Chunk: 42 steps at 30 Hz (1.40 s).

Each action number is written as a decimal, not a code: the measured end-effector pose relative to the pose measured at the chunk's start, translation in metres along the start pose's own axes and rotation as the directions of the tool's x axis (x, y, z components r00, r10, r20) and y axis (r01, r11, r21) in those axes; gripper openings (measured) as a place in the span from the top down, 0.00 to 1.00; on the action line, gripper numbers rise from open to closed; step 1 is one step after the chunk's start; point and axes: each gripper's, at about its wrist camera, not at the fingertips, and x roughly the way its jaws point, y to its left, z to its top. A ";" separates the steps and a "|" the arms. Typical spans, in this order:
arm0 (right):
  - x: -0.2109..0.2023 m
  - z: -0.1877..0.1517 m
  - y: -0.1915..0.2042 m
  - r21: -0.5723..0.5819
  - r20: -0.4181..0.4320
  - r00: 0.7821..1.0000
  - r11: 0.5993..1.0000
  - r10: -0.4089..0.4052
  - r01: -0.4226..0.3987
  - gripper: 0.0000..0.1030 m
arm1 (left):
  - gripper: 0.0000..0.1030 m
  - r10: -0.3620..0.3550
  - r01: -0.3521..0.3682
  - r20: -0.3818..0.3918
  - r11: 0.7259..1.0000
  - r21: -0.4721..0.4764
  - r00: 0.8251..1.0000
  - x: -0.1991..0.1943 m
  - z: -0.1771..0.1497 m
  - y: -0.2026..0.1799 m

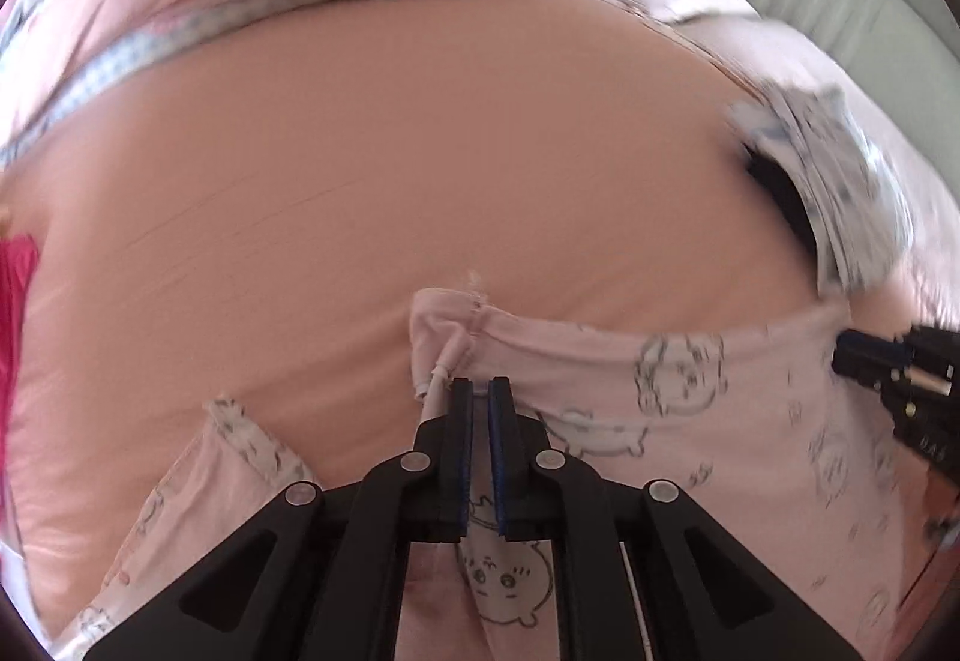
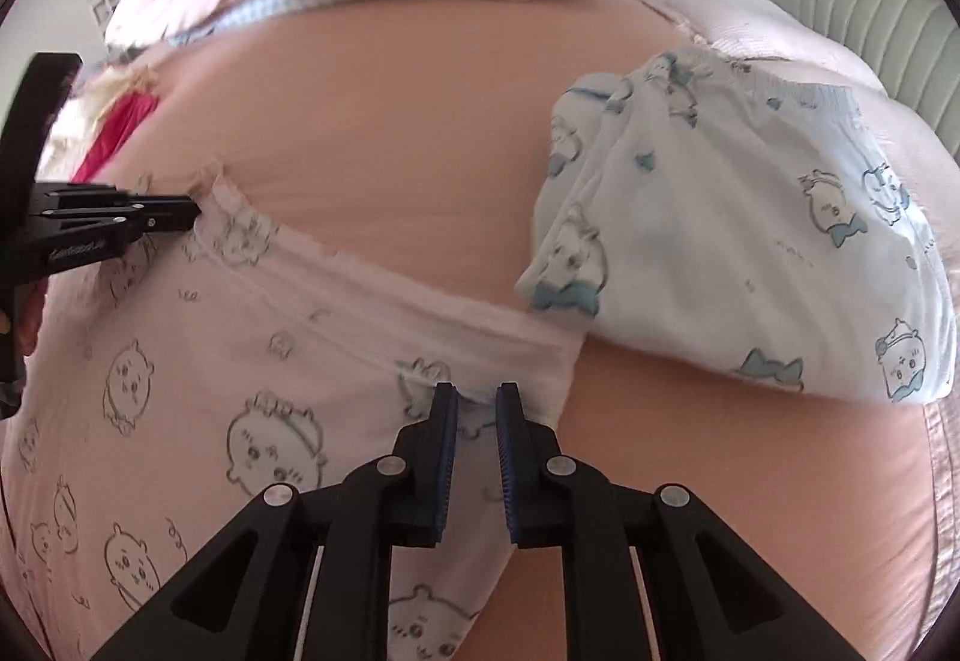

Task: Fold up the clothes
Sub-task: 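Lift the pink pants by the waistband with both grippers and swing them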

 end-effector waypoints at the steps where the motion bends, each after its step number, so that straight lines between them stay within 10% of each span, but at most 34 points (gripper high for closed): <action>1: 0.001 0.002 -0.006 0.017 0.022 0.996 0.996 -0.083 0.083 0.87 | 0.94 0.020 -0.020 0.009 1.000 0.006 1.000 -0.003 0.001 -0.003; 7: -0.002 0.008 -0.039 0.198 -0.023 0.996 0.977 0.085 -0.079 0.85 | 0.94 -0.025 0.025 0.064 1.000 0.010 0.998 -0.047 -0.023 -0.025; 17: -0.037 -0.021 0.036 -0.020 -0.060 0.982 0.984 0.178 -0.180 0.85 | 0.94 -0.061 0.055 -0.040 0.988 -0.147 0.997 -0.121 -0.174 -0.064; 25: -0.129 -0.134 0.116 -0.001 -0.098 0.918 0.922 0.384 -0.386 0.72 | 0.94 -0.067 0.039 -0.083 0.954 -0.299 0.994 -0.171 -0.278 -0.072; 33: -0.164 -0.227 0.165 -0.242 -0.089 0.969 0.939 0.230 -0.245 0.72 | 0.94 -0.050 0.042 -0.012 0.932 -0.361 0.999 -0.198 -0.322 -0.053; 42: -0.172 -0.244 0.106 -0.085 -0.070 0.995 0.994 0.068 -0.074 0.70 | 0.94 -0.005 0.002 -0.007 0.922 -0.386 1.000 -0.208 -0.344 -0.048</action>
